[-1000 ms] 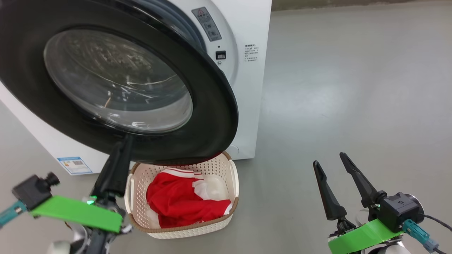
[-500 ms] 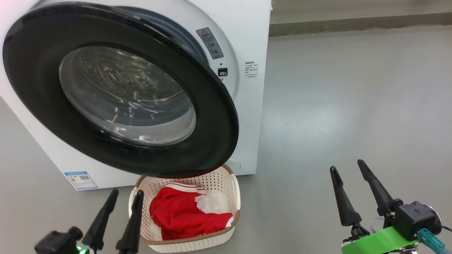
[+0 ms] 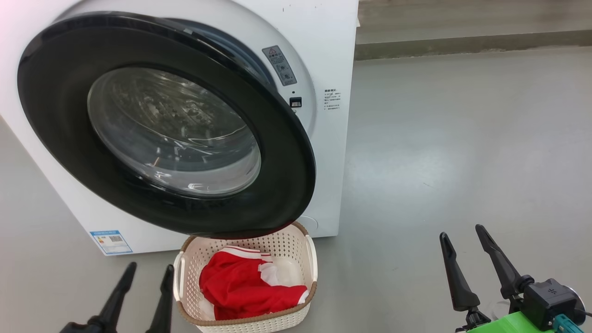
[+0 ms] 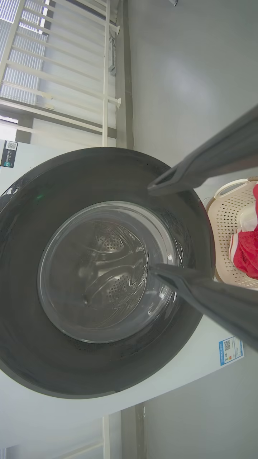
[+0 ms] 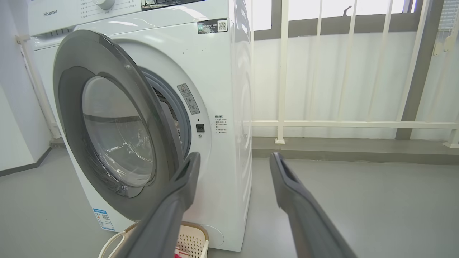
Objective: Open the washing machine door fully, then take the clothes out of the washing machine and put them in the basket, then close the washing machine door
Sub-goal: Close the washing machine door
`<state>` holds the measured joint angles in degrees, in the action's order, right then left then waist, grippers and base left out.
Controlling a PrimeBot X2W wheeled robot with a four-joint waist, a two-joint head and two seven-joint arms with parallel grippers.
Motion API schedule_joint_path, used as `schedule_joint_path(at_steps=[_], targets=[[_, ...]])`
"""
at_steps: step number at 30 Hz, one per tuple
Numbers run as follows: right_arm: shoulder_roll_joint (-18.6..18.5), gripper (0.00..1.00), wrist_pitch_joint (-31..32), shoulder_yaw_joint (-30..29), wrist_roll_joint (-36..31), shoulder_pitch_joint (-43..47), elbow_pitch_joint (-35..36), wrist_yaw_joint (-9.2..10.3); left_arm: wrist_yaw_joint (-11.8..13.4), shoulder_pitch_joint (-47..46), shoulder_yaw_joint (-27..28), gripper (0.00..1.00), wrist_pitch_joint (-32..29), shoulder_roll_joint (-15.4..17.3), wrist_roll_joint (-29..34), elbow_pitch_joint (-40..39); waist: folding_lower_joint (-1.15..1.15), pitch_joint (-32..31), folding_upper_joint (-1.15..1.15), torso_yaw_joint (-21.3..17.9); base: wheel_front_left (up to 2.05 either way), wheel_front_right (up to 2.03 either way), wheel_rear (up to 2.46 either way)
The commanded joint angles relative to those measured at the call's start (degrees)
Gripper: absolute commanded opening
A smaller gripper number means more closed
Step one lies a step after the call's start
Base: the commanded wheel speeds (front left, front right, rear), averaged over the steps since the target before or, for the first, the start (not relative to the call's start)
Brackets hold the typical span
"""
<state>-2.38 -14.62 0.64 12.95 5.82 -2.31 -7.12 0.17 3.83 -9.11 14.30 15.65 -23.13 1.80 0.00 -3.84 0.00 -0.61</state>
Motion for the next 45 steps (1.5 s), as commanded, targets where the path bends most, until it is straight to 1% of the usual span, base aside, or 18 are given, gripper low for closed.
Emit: schedule_joint_path(at_steps=[1, 4, 15, 23, 24, 27, 28, 29, 32, 37, 45], targets=[[-0.5, 1.0, -0.38, 1.23, -0.64, -0.99, 1.52, -0.36, 0.67, -1.12, 2.81, 1.0, 0.67, 0.88, 0.58, -1.59, 0.0, -0.02, 0.0, 0.0, 0.0, 0.0, 0.0], [-0.5, 1.0, -0.38, 1.51, -0.4, -0.91, 1.46, -0.36, 1.16, -0.76, 4.42, 1.0, 0.68, -0.14, 1.39, -2.33, 0.0, -0.02, 0.0, -0.05, 0.0, 0.0, 0.0], [-0.5, 1.0, -0.38, 2.03, 0.23, -0.85, 0.86, -0.36, -0.63, 0.24, 6.64, 1.0, 0.69, -2.38, 3.52, -2.85, 0.0, 0.49, 0.0, 0.31, 0.0, 0.0, 0.0], [-0.5, 1.0, -0.38, 2.54, -0.64, -1.28, 0.0, -0.36, -1.48, 0.49, 6.91, 1.0, 0.69, -3.18, 4.05, -2.54, 0.0, 0.84, 0.0, 1.1, 0.0, 0.0, 0.0], [-0.5, 0.91, -0.38, 2.78, -0.69, -1.5, -0.23, -0.36, -1.52, 0.46, 6.99, 1.0, 0.7, -3.26, 4.02, -2.54, 0.0, 0.89, 0.0, 1.24, 0.0, 0.0, 0.0], [-0.5, 0.24, -0.38, 3.73, -0.85, -2.35, -1.19, -0.36, -1.86, 0.32, 6.93, 1.0, 0.7, -3.38, 3.91, -2.71, 0.0, 1.12, 0.0, 1.81, 0.0, 0.0, 0.0], [-0.5, 0.08, -0.38, 3.87, -0.8, -2.73, -1.48, -0.36, -2.02, 0.23, 6.78, 1.0, 0.7, -3.39, 3.88, -2.77, 0.0, 1.25, 0.0, 2.1, 0.0, 0.0, 0.0], [-0.5, 0.0, -0.38, 3.97, -0.76, -3.15, -1.8, -0.36, -2.18, 0.13, 6.6, 1.0, 0.7, -3.38, 3.87, -2.83, 0.0, 1.39, 0.0, 2.4, 0.0, 0.0, 0.0], [-0.5, 0.0, -0.38, 4.5, -0.43, -4.09, -2.68, -0.36, -2.48, -0.15, 6.19, 1.0, 0.7, -3.29, 3.87, -2.96, 0.0, 1.71, 0.0, 3.08, 0.0, 0.0, 0.0], [-0.5, 0.0, -0.38, 6.22, -0.95, -7.11, -6.34, -0.36, -3.15, -0.87, 5.06, 1.0, 0.33, -2.91, 3.97, -3.4, 0.0, 2.89, 0.0, 5.05, 0.0, 0.0, 0.0], [-0.5, 0.0, -0.38, 10.46, -0.25, -14.39, -11.45, -0.36, -3.38, -1.72, 3.91, 1.0, -0.56, -2.74, 3.81, -3.87, 0.0, 4.92, 0.0, 8.23, 0.0, 0.0, 0.0]])
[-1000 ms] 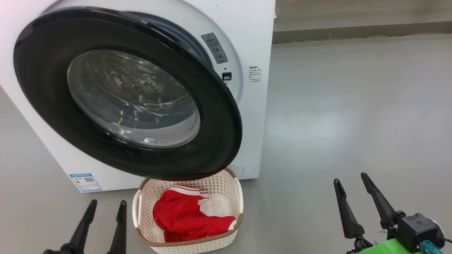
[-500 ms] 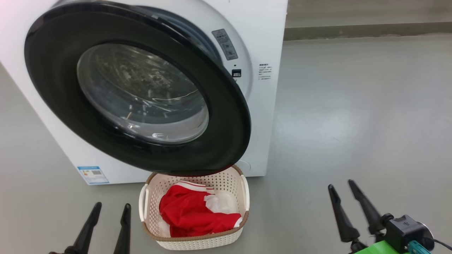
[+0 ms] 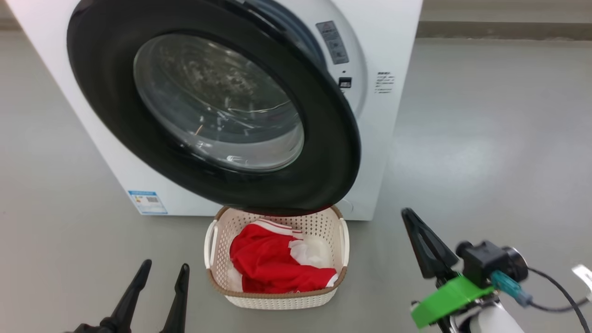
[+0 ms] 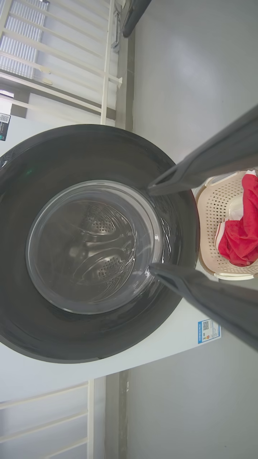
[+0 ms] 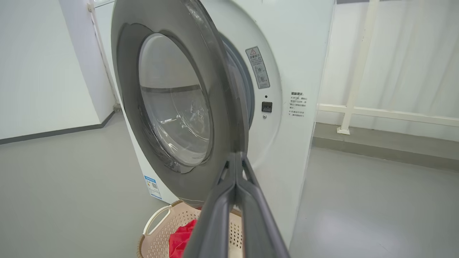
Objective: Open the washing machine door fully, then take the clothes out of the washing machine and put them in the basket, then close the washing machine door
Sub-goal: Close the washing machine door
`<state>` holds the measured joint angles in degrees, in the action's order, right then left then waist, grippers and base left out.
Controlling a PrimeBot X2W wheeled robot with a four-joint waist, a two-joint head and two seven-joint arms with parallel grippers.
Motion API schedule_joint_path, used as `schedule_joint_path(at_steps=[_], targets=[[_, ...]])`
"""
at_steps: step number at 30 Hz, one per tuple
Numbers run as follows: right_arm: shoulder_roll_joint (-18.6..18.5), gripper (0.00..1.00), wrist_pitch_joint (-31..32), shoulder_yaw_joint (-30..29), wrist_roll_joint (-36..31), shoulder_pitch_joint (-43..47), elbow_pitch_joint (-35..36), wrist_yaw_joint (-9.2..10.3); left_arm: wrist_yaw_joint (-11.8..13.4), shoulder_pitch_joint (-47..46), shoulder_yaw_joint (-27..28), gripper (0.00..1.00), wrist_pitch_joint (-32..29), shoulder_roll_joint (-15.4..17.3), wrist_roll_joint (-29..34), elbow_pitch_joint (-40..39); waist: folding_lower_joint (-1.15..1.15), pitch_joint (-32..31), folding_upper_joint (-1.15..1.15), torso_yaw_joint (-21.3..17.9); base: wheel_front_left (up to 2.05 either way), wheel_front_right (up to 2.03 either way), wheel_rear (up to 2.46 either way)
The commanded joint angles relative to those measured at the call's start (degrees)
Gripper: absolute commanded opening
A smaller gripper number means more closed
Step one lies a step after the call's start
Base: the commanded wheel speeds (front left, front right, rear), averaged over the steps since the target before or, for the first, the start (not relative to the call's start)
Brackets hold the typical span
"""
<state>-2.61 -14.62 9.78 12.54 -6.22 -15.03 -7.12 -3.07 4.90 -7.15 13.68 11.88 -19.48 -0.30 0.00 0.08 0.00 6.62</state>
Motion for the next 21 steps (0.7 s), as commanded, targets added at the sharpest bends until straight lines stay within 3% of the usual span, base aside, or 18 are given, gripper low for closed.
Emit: schedule_joint_path(at_steps=[1, 11, 21], targets=[[-0.27, 0.0, -0.38, 1.89, 0.31, -3.36, 0.61, -0.36, -0.18, -3.0, 1.79, 1.0, 0.0, 1.02, 0.14, -1.87, 0.0, 1.36, 0.0, 1.41, 0.0, 0.0, 0.0], [-0.27, 0.0, -0.38, 4.92, 4.84, -14.65, -6.78, -0.36, -0.47, -6.62, -0.5, 1.0, -0.52, 0.71, 0.9, -1.77, 0.0, 5.84, 0.0, 5.84, 0.0, 0.0, 0.0], [-0.27, 0.0, -0.38, 4.73, 5.13, -22.91, -11.63, -0.36, -1.12, -8.73, -2.98, 1.0, 0.05, -0.42, 1.18, 0.17, 0.0, 9.62, 0.0, 8.69, 0.0, 0.0, 0.0]])
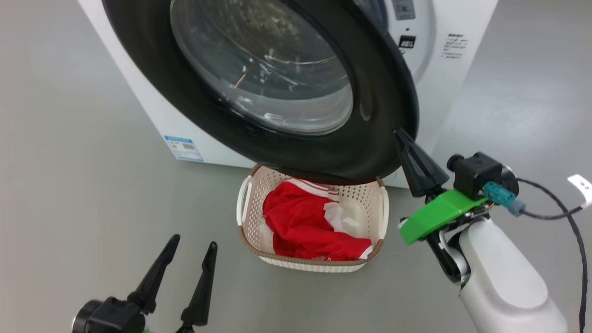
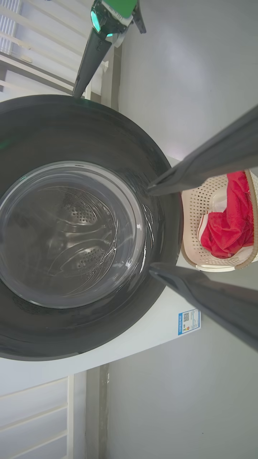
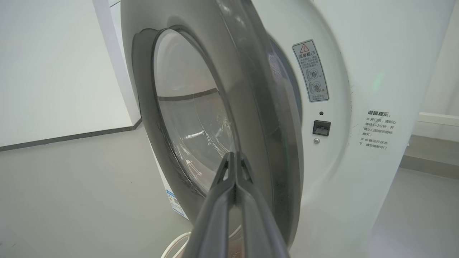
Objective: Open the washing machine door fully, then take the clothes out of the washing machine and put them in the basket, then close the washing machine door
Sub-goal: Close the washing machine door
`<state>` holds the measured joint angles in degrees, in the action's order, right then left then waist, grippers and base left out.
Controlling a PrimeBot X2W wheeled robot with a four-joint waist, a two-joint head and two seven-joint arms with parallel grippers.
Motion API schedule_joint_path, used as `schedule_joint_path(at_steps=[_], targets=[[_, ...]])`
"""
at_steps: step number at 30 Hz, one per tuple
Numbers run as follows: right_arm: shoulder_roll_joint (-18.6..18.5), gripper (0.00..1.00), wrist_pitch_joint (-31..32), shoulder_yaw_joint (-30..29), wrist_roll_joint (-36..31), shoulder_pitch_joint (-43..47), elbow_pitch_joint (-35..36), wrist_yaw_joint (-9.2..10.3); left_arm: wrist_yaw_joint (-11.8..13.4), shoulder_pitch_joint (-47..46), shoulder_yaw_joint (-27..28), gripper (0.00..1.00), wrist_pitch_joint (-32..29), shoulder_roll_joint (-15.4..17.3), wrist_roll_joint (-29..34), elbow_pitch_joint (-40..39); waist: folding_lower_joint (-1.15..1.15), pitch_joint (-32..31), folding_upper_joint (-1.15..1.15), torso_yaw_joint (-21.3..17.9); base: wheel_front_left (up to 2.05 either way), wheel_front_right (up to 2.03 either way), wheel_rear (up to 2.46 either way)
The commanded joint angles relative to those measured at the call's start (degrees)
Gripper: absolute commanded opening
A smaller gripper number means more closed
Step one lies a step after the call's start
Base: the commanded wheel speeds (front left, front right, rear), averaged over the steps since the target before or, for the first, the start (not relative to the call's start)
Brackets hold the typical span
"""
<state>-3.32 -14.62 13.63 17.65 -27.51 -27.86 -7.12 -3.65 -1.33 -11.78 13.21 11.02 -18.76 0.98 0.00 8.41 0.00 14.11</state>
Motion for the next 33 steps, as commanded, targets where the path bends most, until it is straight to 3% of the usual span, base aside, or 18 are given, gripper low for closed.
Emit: schedule_joint_path(at_steps=[1, 15, 33], targets=[[0.41, 0.0, -0.38, 0.69, -0.13, -2.13, 0.98, -0.36, -0.63, -2.81, 1.47, 1.0, 0.62, 0.39, 0.54, -0.86, 0.0, 1.65, 0.0, 1.45, 0.0, 0.0, 0.0], [-0.85, 0.0, -0.38, -1.28, -1.22, -8.17, -0.05, -0.36, -1.15, -5.03, 0.54, 1.0, 1.54, -1.37, 0.42, 0.39, 0.0, 5.27, 0.0, 2.1, 0.0, 0.0, 0.0], [-5.59, 0.0, -0.38, -0.88, -0.9, -19.87, -9.48, -0.36, -3.14, -7.11, 1.21, 1.0, 1.78, -5.12, -1.62, -1.23, 0.0, 8.24, 0.0, 5.42, 0.0, 0.0, 0.0]])
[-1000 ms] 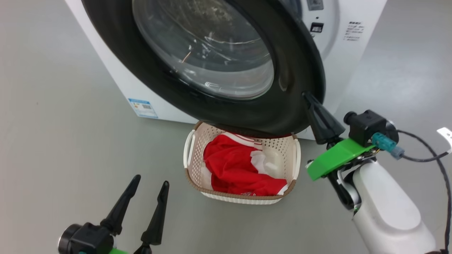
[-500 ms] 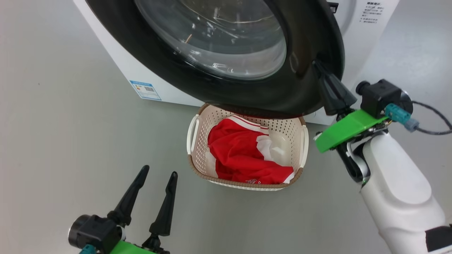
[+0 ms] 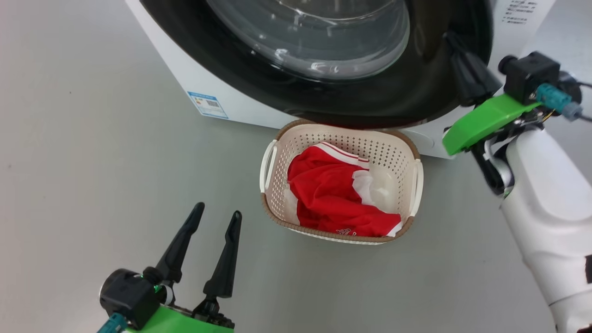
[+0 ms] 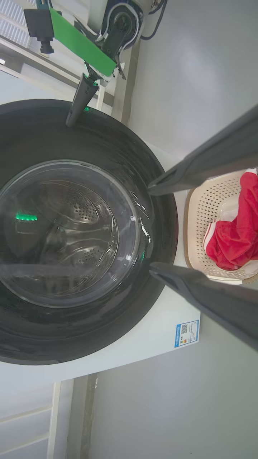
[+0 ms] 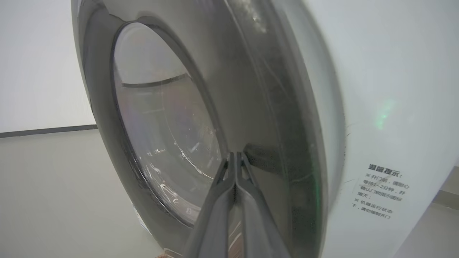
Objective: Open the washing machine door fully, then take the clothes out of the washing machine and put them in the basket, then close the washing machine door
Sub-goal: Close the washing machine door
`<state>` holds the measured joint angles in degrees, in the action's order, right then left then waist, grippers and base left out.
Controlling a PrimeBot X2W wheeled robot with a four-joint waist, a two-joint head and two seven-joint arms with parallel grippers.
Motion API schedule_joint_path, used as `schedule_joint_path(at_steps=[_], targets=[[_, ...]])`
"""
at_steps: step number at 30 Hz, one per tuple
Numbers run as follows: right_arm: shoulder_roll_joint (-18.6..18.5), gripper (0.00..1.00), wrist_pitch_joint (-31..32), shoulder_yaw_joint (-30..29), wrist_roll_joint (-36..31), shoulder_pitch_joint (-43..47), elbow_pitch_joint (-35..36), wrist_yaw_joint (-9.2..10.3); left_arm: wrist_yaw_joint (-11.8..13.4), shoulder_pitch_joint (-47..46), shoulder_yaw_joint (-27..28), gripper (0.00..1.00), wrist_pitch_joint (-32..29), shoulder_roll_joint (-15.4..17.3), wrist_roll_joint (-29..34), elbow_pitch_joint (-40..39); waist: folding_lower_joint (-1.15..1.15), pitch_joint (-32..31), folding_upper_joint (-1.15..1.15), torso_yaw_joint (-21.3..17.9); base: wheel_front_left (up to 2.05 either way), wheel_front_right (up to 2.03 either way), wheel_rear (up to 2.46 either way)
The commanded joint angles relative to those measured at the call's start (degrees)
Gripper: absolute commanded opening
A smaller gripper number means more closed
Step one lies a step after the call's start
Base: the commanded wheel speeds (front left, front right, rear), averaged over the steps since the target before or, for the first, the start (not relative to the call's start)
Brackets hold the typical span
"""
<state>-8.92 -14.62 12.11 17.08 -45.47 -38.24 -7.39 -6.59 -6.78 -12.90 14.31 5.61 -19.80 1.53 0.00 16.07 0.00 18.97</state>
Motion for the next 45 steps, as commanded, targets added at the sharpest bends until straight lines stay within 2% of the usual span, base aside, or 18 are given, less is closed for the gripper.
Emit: schedule_joint_path(at_steps=[1, 14, 28, 36, 37, 38, 40, 45], targets=[[-0.4, 0.0, -0.38, 0.61, -0.28, -2.69, 0.32, -0.1, -0.28, -1.74, 2.41, 1.0, 0.68, 0.12, -0.53, -1.97, 0.0, 0.88, 0.0, 0.78, 0.0, 0.0, 0.0], [-3.94, 0.0, -0.38, -0.23, -0.61, -12.08, -5.87, -0.1, -0.84, -3.43, 2.28, 1.0, 0.68, -1.47, -0.83, -3.24, 0.0, 5.31, 0.0, 2.61, 0.0, 0.0, 0.0], [-2.49, 0.0, -0.38, -2.39, -3.48, -12.62, -5.9, -0.1, -0.89, -4.47, 1.93, 1.0, 0.69, -1.33, -1.15, -4.07, 0.0, 5.57, 0.0, 1.49, 0.0, 0.0, 0.0], [-1.3, 0.0, -0.38, -2.16, -2.67, -11.74, -4.15, -0.1, -0.89, -4.85, 2.33, 1.0, 0.69, -1.51, -1.61, -4.16, 0.0, 5.78, 0.0, 0.16, 0.0, 0.0, 0.0], [-1.08, 0.19, -0.38, -2.61, -2.38, -11.35, -3.51, -0.1, -0.89, -4.85, 2.48, 1.0, 0.69, -1.55, -1.77, -4.19, 0.0, 5.65, 0.0, -0.18, 0.0, 0.0, 0.0], [-0.77, 0.44, -0.38, -3.07, -2.04, -10.78, -2.84, -0.1, -0.9, -4.79, 2.59, 1.0, 0.69, -1.58, -1.98, -4.16, 0.0, 5.48, 0.0, -0.51, 0.0, 0.0, 0.0], [-0.2, 1.0, -0.38, -3.85, -1.76, -9.3, -1.35, -0.1, -0.9, -4.66, 2.82, 1.0, 0.69, -1.65, -2.12, -4.2, 0.0, 5.02, 0.0, -1.15, 0.0, 0.0, 0.0], [1.09, 1.0, -0.38, -4.35, -1.85, -4.31, 1.92, -0.1, -0.9, -4.2, 3.23, 1.0, 0.69, -1.71, -2.34, -3.81, 0.0, 3.16, 0.0, -2.82, 0.0, 0.0, 0.0]])
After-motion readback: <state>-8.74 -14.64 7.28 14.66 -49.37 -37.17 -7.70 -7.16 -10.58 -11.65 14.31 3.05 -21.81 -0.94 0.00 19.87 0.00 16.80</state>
